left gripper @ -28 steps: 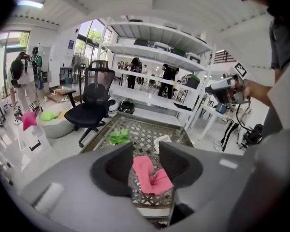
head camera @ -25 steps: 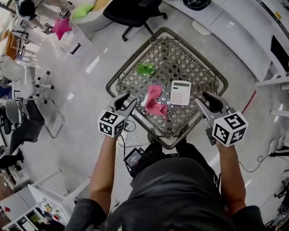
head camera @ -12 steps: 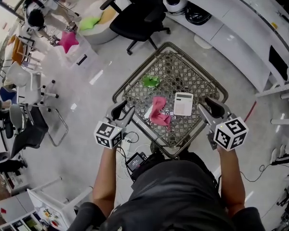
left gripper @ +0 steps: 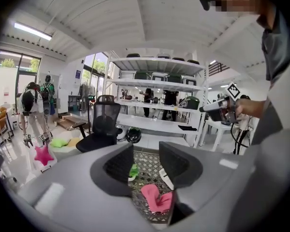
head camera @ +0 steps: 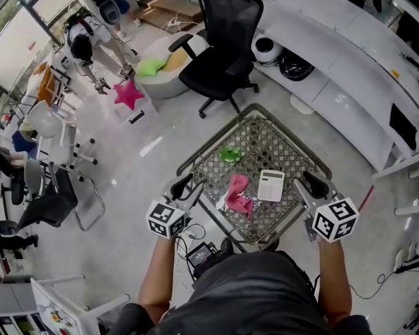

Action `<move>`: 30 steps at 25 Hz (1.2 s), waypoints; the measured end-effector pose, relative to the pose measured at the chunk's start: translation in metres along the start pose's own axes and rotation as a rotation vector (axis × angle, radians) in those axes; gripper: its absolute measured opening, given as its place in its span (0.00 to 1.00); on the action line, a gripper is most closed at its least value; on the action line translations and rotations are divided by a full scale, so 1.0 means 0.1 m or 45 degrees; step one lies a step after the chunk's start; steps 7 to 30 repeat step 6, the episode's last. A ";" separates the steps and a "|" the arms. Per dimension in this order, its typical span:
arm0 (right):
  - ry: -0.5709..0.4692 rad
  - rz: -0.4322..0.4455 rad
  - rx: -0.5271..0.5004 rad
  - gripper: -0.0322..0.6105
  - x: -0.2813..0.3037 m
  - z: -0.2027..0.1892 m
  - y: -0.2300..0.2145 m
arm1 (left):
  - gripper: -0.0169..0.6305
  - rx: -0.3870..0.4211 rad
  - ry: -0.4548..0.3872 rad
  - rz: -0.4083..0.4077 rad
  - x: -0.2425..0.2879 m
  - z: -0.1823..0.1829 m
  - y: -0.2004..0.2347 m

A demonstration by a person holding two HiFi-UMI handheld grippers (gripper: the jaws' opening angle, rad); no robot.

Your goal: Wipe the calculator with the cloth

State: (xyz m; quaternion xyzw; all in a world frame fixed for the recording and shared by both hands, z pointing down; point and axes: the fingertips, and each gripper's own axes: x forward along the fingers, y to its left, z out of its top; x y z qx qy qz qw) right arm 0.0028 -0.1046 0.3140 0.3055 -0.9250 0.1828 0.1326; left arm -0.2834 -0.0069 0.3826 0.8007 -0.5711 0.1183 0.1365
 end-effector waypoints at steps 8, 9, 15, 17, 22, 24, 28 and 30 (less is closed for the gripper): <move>0.011 -0.030 0.016 0.27 -0.36 -0.15 0.05 | 0.32 -0.019 0.013 0.010 -0.28 -0.09 -0.22; 0.011 -0.030 0.016 0.27 -0.36 -0.15 0.05 | 0.32 -0.019 0.013 0.010 -0.28 -0.09 -0.22; 0.011 -0.030 0.016 0.27 -0.36 -0.15 0.05 | 0.32 -0.019 0.013 0.010 -0.28 -0.09 -0.22; 0.011 -0.030 0.016 0.27 -0.36 -0.15 0.05 | 0.32 -0.019 0.013 0.010 -0.28 -0.09 -0.22; 0.011 -0.030 0.016 0.27 -0.36 -0.15 0.05 | 0.32 -0.019 0.013 0.010 -0.28 -0.09 -0.22; 0.011 -0.030 0.016 0.27 -0.36 -0.15 0.05 | 0.32 -0.019 0.013 0.010 -0.28 -0.09 -0.22; 0.011 -0.030 0.016 0.27 -0.36 -0.15 0.05 | 0.32 -0.019 0.013 0.010 -0.28 -0.09 -0.22; 0.011 -0.030 0.016 0.27 -0.36 -0.15 0.05 | 0.32 -0.019 0.013 0.010 -0.28 -0.09 -0.22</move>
